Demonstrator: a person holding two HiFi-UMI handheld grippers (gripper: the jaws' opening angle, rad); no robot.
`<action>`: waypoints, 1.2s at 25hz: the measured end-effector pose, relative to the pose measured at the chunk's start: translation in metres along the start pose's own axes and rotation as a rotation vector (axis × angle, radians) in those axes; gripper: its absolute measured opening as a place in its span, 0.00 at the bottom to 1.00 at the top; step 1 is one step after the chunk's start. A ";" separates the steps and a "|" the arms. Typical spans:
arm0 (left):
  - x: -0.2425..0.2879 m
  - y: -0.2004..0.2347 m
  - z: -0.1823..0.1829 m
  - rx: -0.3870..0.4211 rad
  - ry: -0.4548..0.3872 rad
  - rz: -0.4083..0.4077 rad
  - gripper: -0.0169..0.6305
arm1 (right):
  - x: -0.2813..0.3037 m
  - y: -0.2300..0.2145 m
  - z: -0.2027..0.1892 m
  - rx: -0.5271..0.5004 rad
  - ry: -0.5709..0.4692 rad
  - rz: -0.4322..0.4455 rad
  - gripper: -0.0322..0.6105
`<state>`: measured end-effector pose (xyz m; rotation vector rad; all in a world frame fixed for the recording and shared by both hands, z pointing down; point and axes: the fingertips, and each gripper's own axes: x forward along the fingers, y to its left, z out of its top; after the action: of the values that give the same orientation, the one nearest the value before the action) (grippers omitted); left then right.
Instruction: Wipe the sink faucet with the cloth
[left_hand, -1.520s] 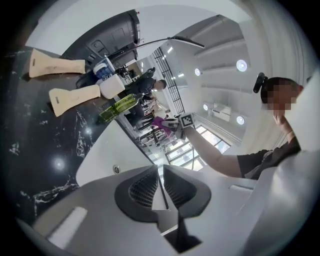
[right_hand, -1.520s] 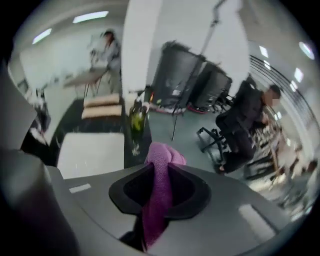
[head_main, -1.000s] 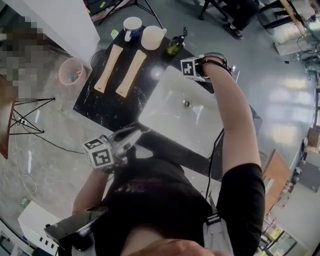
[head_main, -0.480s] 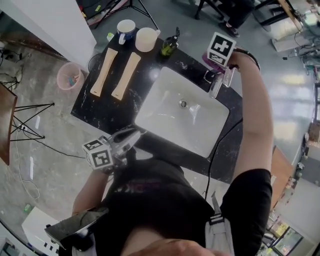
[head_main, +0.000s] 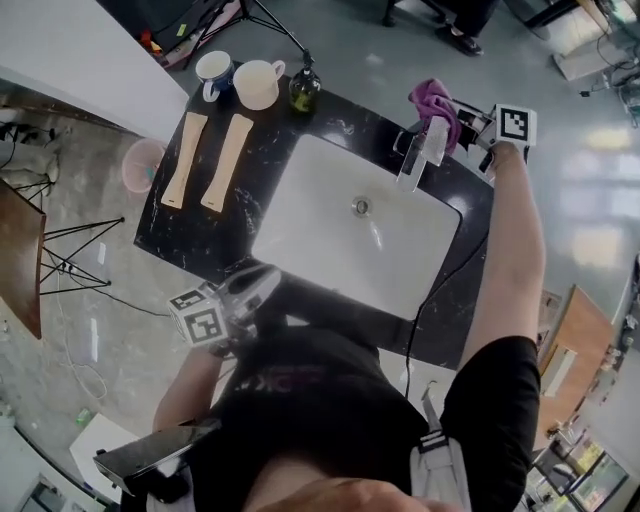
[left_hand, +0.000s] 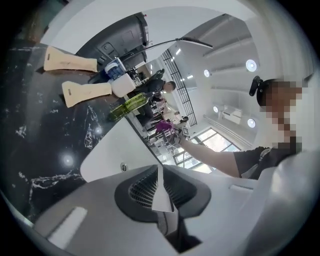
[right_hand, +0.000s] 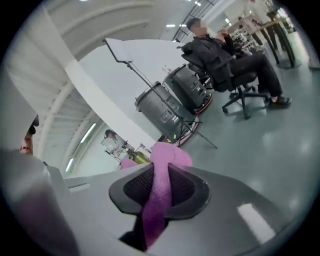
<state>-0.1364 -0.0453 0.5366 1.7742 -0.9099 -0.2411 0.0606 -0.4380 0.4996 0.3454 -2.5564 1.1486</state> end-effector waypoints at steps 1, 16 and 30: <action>0.004 -0.001 -0.002 -0.004 -0.004 0.010 0.07 | 0.005 -0.008 -0.010 0.019 0.025 0.018 0.17; 0.019 -0.015 -0.012 -0.009 -0.008 0.046 0.07 | 0.031 -0.058 -0.059 0.112 0.190 -0.152 0.17; 0.002 -0.039 0.012 0.087 0.049 -0.127 0.07 | -0.028 0.106 -0.015 -0.405 -0.003 -0.261 0.17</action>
<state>-0.1238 -0.0505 0.4981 1.9130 -0.7841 -0.2422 0.0527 -0.3556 0.4268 0.5559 -2.5698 0.5234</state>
